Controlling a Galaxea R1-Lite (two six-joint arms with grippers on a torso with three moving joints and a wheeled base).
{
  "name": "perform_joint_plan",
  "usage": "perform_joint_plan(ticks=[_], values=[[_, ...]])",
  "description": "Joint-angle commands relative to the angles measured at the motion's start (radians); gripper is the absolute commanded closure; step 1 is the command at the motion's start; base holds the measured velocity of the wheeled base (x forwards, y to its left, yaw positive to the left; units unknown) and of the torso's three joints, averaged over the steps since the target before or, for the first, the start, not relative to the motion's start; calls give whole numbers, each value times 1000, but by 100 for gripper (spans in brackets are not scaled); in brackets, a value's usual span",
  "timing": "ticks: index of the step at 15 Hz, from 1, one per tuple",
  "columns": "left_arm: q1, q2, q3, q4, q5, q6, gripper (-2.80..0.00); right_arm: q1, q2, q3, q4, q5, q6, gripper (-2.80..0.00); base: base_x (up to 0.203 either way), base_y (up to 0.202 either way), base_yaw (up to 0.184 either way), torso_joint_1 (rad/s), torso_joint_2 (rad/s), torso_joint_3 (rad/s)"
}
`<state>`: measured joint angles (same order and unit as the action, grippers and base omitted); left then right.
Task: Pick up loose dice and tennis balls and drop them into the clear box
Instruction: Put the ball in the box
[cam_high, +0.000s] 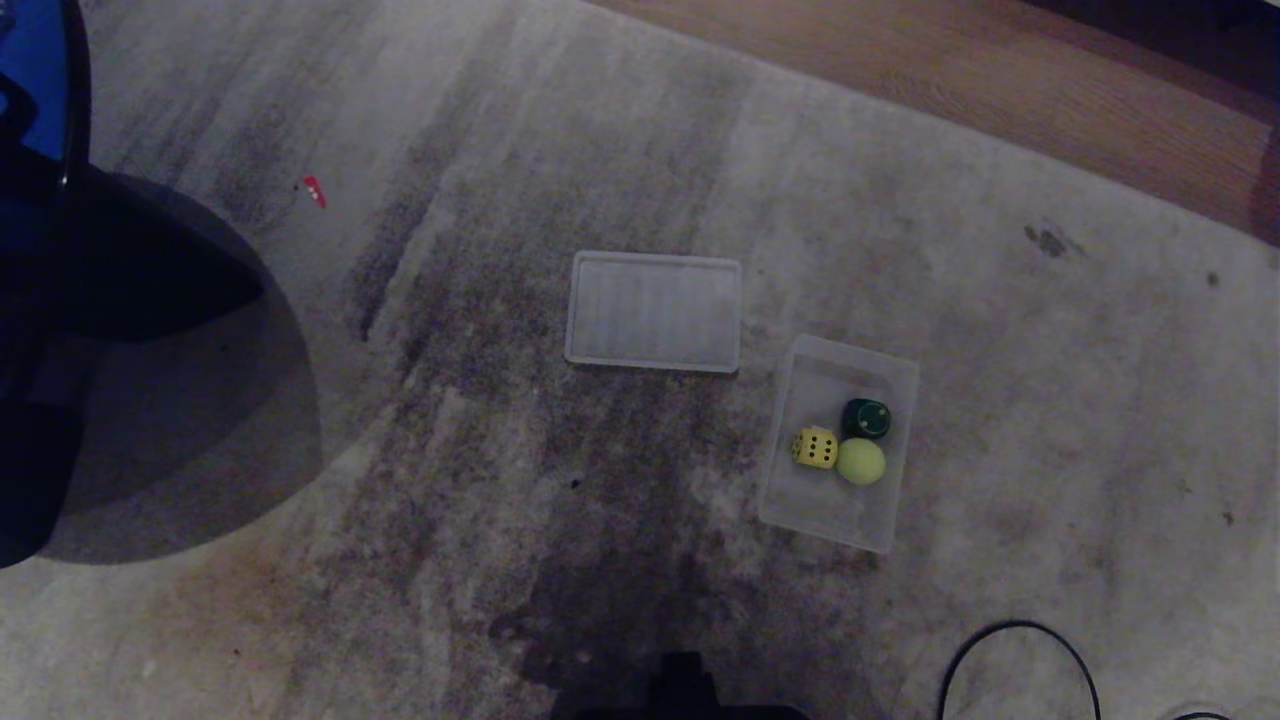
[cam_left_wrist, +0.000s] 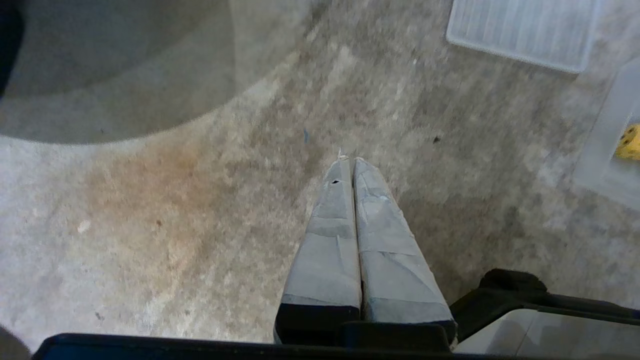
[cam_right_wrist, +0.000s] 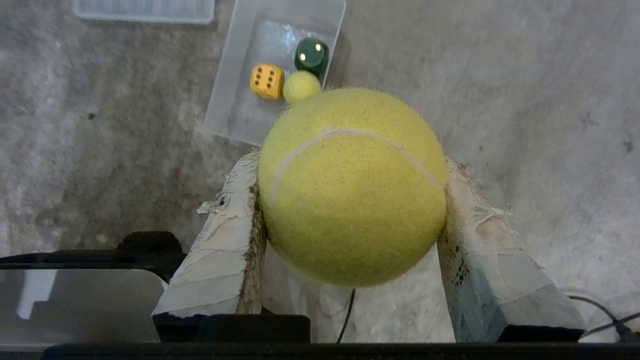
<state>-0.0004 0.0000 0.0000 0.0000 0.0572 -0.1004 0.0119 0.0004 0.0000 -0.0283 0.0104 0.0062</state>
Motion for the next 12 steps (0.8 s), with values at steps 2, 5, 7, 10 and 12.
perform_joint_plan(ticks=[2, 5, 7, 10, 12], values=[[0, 2, 0, 0, 1, -1, 0, 0, 0, 9, -1, 0, 0, 0, 0, 0, 0, 2, -1, -190], [0, 0, 0, 0, 1, -1, 0, 0, 0, 9, 1, 0, 0, 0, 0, 0, 0, 1, 3, -197], [0, 2, 1, 0, 1, -1, 0, 0, 0, 9, -1, 0, 0, 0, 0, 0, 0, 7, 0, -193], [0, 0, 0, 0, 2, -1, 0, 0, 0, 9, 0, 0, 0, 0, 0, 0, 0, -1, 2, -201], [0, 1, 0, -1, 1, 0, 0, 0, 0, 9, 1, 2, 0, 0, 0, 0, 0, 4, 4, -187]])
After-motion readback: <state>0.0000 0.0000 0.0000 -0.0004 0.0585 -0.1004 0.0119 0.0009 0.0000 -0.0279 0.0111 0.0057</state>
